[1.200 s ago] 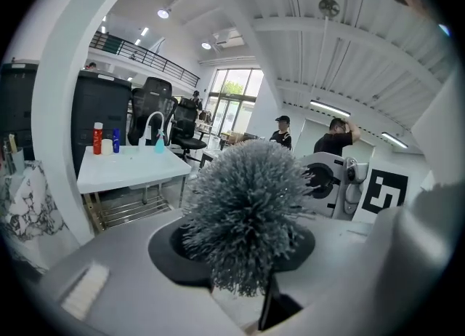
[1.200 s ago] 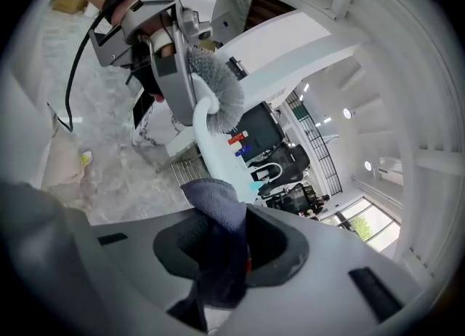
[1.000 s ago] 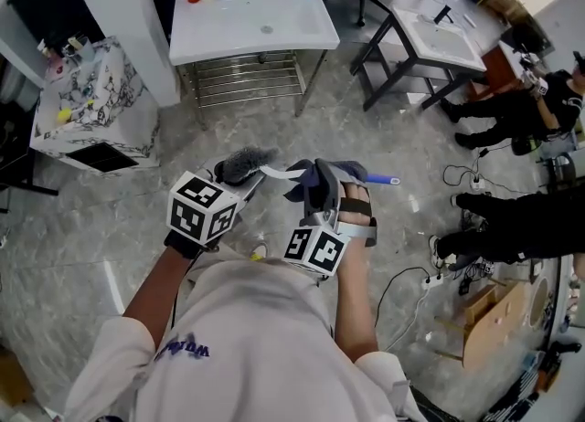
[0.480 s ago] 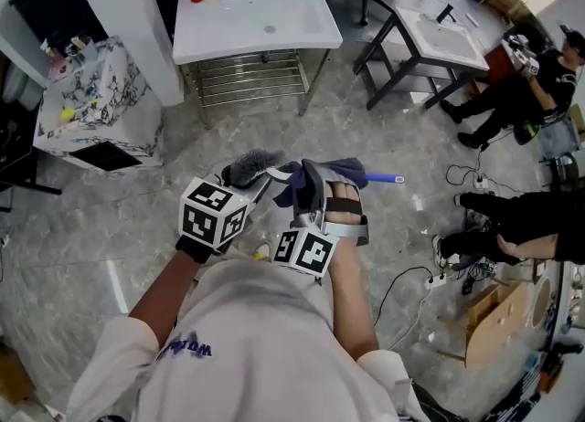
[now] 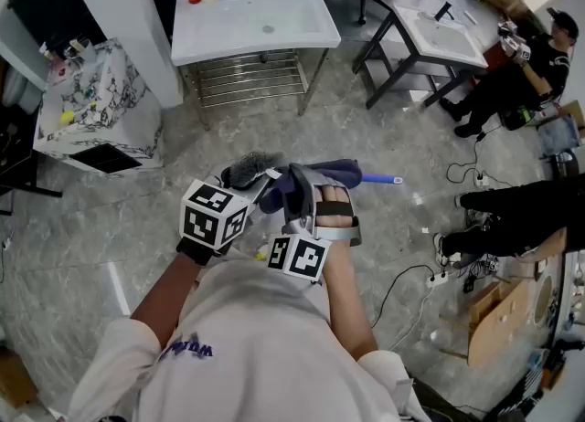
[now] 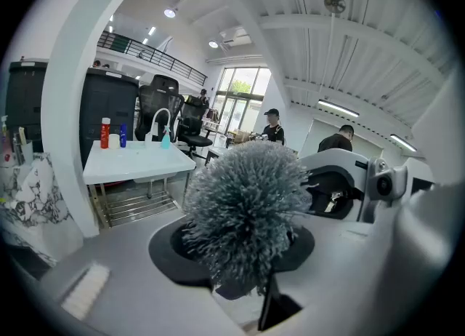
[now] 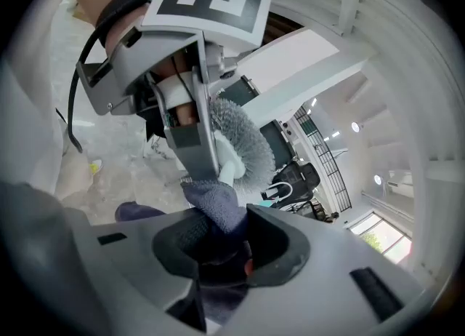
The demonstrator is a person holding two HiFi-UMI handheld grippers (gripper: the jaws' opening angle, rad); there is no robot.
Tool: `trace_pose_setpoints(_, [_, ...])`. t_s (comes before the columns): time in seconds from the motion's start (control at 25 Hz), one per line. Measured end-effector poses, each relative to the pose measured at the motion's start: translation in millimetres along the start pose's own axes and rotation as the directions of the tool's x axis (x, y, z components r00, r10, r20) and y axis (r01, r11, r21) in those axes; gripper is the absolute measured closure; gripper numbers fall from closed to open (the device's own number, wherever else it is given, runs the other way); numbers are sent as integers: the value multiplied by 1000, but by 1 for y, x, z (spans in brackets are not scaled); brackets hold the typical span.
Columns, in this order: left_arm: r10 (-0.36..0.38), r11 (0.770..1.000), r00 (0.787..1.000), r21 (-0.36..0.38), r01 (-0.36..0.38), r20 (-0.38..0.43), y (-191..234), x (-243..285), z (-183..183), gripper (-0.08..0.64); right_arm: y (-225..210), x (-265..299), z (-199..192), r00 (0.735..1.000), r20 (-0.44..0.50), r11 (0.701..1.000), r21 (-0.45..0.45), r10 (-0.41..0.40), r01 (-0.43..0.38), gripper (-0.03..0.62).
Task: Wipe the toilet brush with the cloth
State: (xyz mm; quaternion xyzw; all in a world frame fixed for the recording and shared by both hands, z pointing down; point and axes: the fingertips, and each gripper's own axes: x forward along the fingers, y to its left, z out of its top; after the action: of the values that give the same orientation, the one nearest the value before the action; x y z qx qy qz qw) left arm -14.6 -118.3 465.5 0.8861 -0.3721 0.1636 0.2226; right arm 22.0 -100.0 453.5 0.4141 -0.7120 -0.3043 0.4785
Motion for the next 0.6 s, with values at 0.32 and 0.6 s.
trace_pose_setpoints(0.32, [7,996,999,-83,-4,39,27,-19,4,408,-40,-1,-64,986,-123,993,38,-111,116,479])
trace_pose_setpoints(0.6, [11,999,999,-52,-9,43,32,-20,9,405,-51,-3,-90,982,-155,991,58,-109,119,479])
